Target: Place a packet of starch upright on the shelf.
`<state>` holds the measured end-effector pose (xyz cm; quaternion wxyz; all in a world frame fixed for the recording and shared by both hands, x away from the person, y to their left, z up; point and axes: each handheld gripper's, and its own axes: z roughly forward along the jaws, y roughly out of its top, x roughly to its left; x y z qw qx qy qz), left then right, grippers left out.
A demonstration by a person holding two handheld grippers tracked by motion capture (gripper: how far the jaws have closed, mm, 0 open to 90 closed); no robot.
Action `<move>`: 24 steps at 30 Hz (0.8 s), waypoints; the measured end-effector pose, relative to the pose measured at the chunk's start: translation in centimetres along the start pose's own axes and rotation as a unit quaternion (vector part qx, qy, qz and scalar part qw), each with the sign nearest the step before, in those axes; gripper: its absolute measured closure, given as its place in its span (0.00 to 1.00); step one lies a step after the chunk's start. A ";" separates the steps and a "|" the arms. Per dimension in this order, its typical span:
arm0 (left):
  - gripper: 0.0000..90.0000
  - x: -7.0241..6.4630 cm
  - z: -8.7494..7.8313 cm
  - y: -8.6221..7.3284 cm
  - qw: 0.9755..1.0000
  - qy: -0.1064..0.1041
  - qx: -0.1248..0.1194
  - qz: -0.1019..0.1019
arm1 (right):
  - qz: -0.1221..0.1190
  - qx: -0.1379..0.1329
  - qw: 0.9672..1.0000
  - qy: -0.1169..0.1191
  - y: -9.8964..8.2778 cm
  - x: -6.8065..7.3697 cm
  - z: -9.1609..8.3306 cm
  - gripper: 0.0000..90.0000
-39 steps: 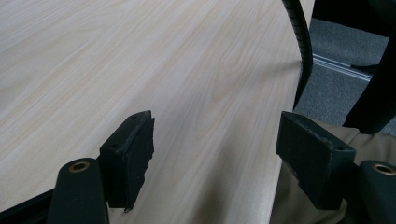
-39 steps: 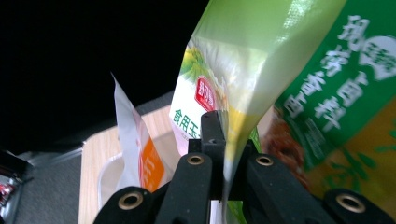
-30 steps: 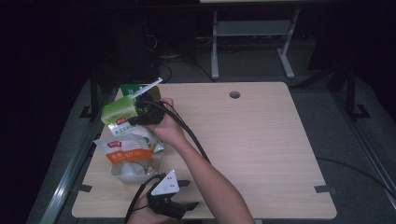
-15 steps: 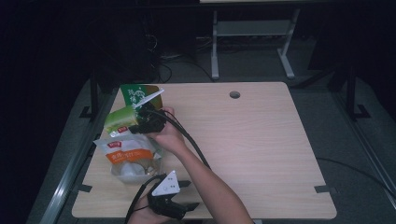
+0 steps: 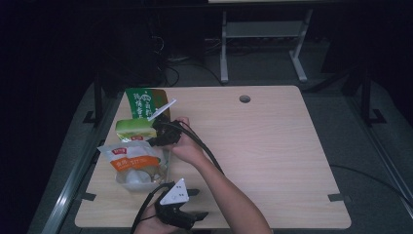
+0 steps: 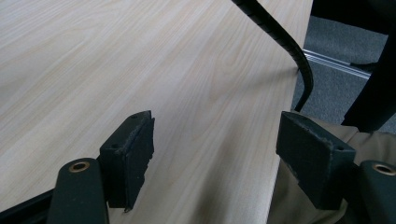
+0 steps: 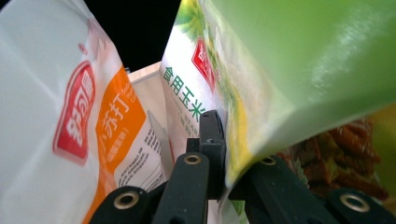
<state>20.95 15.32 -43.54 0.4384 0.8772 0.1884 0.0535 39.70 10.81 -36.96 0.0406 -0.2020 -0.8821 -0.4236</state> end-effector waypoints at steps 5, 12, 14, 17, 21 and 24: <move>0.30 0.2 0.0 0.0 1.000 0.005 0.001 -0.003 | 0.008 -0.004 1.000 0.005 -0.4 -0.1 -0.1 0.98; 0.30 0.6 -0.1 0.0 1.000 0.010 0.000 -0.007 | 0.007 -0.005 1.000 0.008 -0.5 -0.3 -0.3 0.94; 0.30 0.6 -0.1 0.0 1.000 0.013 0.002 -0.005 | 0.013 -0.005 1.000 0.006 -0.5 -0.3 -0.5 0.91; 0.30 0.7 0.0 0.0 1.000 0.014 0.004 -0.006 | 0.006 -0.008 1.000 0.004 -0.6 -0.4 -0.7 0.89; 0.30 0.9 0.0 0.1 1.000 0.017 0.005 -0.008 | 0.010 -0.005 1.000 0.000 -0.7 -0.4 -1.2 0.86; 0.29 1.1 0.1 0.1 1.000 0.018 0.003 -0.012 | 0.017 -0.016 1.000 0.001 -0.9 -0.7 -1.9 0.82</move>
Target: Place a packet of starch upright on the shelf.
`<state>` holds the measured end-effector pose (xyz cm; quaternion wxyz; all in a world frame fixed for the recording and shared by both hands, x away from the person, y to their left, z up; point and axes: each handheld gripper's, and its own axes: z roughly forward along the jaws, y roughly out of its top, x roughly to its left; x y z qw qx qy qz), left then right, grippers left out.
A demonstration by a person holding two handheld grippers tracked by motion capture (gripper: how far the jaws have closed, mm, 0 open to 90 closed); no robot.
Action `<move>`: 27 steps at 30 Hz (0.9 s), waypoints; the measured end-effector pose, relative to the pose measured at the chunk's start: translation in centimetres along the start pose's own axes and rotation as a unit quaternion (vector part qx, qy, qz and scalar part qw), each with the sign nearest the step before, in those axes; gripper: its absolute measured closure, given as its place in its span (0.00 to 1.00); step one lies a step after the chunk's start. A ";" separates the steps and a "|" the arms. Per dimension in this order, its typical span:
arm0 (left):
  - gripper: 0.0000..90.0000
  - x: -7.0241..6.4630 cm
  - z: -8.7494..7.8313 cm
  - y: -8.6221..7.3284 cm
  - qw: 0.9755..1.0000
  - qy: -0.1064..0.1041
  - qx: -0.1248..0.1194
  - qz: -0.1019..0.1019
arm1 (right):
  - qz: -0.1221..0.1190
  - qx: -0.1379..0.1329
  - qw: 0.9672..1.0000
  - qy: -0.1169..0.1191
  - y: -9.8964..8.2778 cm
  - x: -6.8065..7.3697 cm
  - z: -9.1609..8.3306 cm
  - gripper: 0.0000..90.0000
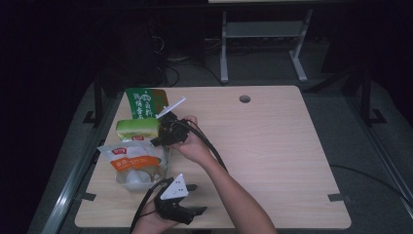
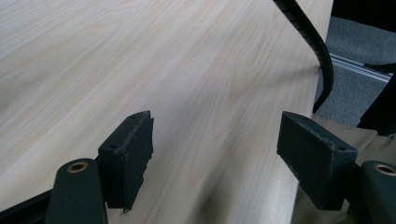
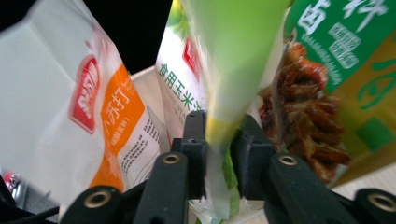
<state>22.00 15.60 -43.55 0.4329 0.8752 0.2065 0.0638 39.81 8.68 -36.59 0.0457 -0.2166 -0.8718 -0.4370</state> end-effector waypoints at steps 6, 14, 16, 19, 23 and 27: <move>0.29 0.1 0.1 0.0 1.000 0.000 0.002 -0.002 | 0.011 -0.008 1.000 -0.003 -0.3 -0.3 -1.7 0.75; 0.28 0.4 0.1 0.1 1.000 0.003 0.002 -0.002 | 0.012 -0.007 1.000 -0.004 -0.7 -0.6 -3.0 0.69; 0.28 0.5 0.0 0.1 1.000 0.003 0.001 -0.003 | 0.015 -0.008 1.000 -0.005 -0.8 -0.7 -3.5 0.68; 0.28 0.6 0.0 0.1 1.000 0.004 0.001 -0.003 | 0.020 -0.009 1.000 -0.008 -1.0 -0.9 -4.0 0.66; 0.28 0.7 0.0 0.1 1.000 0.005 0.001 -0.001 | 0.024 -0.015 0.999 -0.016 -1.6 -1.5 -5.4 0.63; 0.28 0.7 0.0 0.1 1.000 0.006 0.001 0.000 | 0.024 -0.016 0.999 -0.022 -2.0 -1.6 -6.1 0.61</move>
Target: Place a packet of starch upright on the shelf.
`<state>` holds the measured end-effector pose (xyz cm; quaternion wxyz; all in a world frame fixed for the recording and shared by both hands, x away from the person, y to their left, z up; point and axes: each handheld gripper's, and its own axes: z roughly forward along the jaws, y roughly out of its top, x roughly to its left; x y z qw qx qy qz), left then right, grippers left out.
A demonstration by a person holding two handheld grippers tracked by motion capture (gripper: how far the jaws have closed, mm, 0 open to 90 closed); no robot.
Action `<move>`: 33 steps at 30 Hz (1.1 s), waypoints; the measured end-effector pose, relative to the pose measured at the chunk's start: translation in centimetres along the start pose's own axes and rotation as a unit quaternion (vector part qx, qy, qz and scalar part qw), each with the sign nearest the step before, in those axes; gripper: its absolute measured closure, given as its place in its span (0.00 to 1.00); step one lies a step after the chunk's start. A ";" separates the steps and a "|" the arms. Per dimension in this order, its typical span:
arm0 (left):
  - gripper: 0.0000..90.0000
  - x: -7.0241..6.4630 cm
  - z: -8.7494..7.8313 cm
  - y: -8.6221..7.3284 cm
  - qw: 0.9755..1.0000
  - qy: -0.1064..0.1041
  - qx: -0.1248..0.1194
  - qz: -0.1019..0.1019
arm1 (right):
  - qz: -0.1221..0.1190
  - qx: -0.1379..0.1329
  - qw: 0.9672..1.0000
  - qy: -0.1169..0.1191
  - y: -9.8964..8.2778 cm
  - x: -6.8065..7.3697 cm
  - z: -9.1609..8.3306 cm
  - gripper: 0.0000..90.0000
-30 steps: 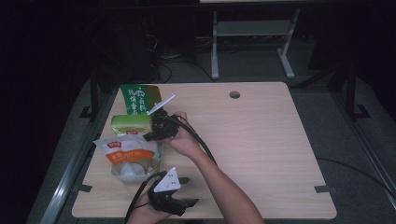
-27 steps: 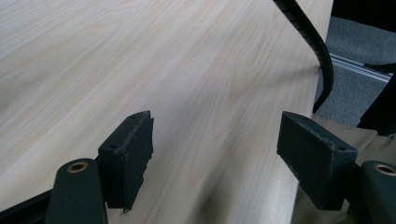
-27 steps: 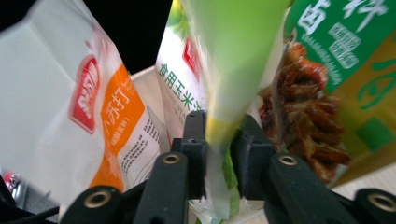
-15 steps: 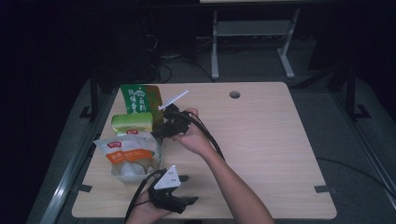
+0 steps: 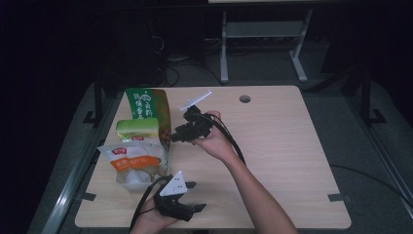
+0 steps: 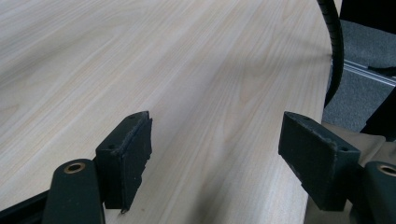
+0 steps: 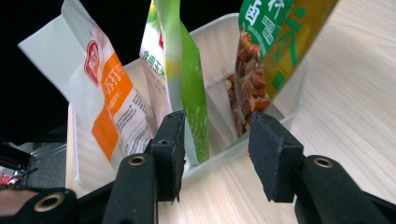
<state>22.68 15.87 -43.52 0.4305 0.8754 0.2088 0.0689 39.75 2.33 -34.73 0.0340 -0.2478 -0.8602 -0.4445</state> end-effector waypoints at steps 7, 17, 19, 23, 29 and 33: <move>0.28 0.1 -0.1 -0.1 1.000 0.000 0.000 -0.004 | 0.004 0.002 1.000 -0.005 -1.0 -0.1 -1.5 0.57; 0.28 0.2 -0.1 0.0 1.000 0.002 -0.002 -0.004 | 0.012 0.010 1.000 -0.012 -2.8 -0.8 -3.3 0.53; 0.28 0.2 -0.1 -0.1 1.000 0.002 -0.002 -0.004 | 0.017 0.009 1.000 -0.013 -3.4 -1.1 -3.8 0.52; 0.28 0.2 -0.2 -0.1 1.000 0.003 -0.004 -0.008 | 0.022 0.011 1.000 -0.016 -4.4 -1.4 -4.6 0.50; 0.28 0.3 -0.1 0.0 1.000 0.004 -0.007 -0.012 | 0.030 0.009 0.999 -0.020 -5.4 -1.8 -5.3 0.46; 0.28 0.3 0.0 0.0 1.000 0.004 -0.009 -0.009 | 0.039 0.013 0.999 -0.021 -6.1 -2.0 -5.7 0.44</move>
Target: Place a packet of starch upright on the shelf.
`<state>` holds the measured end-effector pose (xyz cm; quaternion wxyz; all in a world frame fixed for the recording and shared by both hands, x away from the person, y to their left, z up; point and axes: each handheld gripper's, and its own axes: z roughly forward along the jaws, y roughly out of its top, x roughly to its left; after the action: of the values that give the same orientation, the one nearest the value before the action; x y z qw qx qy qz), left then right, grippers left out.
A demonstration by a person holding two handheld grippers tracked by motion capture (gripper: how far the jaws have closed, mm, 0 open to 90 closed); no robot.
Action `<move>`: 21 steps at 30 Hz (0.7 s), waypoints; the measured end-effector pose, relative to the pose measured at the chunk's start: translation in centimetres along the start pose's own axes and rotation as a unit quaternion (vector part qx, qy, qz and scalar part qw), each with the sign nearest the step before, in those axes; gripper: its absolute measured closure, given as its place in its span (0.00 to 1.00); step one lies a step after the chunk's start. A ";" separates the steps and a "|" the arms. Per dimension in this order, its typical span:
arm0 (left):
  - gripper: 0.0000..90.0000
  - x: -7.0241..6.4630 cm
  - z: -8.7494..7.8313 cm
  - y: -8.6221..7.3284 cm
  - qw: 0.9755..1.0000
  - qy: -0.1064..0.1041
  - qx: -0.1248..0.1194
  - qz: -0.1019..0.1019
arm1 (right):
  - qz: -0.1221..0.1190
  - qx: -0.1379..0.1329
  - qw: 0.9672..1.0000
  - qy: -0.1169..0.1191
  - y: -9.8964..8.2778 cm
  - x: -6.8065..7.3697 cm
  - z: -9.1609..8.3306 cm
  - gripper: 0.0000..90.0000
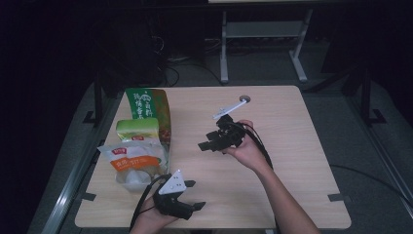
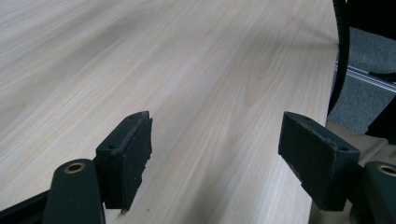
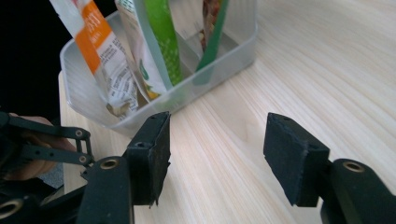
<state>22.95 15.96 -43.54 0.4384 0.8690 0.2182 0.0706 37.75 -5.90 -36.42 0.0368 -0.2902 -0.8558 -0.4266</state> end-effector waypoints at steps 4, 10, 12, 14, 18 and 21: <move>0.28 0.0 0.0 0.0 1.000 -0.003 0.001 -0.007 | 0.007 -0.003 1.000 -0.001 -0.7 -0.5 -0.5 0.43; 0.28 0.1 -0.1 0.0 1.000 -0.001 0.001 -0.003 | 0.019 -0.007 1.000 -0.002 -1.6 -1.1 -1.3 0.41; 0.28 0.1 -0.1 0.0 1.000 -0.001 -0.003 -0.008 | 0.024 -0.001 1.000 -0.002 -2.0 -1.4 -1.9 0.40; 0.28 0.1 -0.1 0.0 1.000 -0.002 -0.005 -0.008 | 0.025 -0.004 1.000 -0.005 -2.1 -1.4 -2.1 0.40; 0.28 0.2 -0.1 0.0 1.000 0.000 -0.003 -0.003 | 0.029 -0.012 0.999 -0.010 -2.8 -1.6 -2.7 0.38; 0.28 0.1 -0.2 -0.1 1.000 -0.002 -0.003 -0.007 | 0.032 -0.012 0.999 -0.017 -3.3 -1.8 -3.1 0.37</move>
<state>23.00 16.16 -43.50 0.4415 0.8665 0.2232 0.0667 36.88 -10.62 -37.37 0.0328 -0.3250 -0.8414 -0.4306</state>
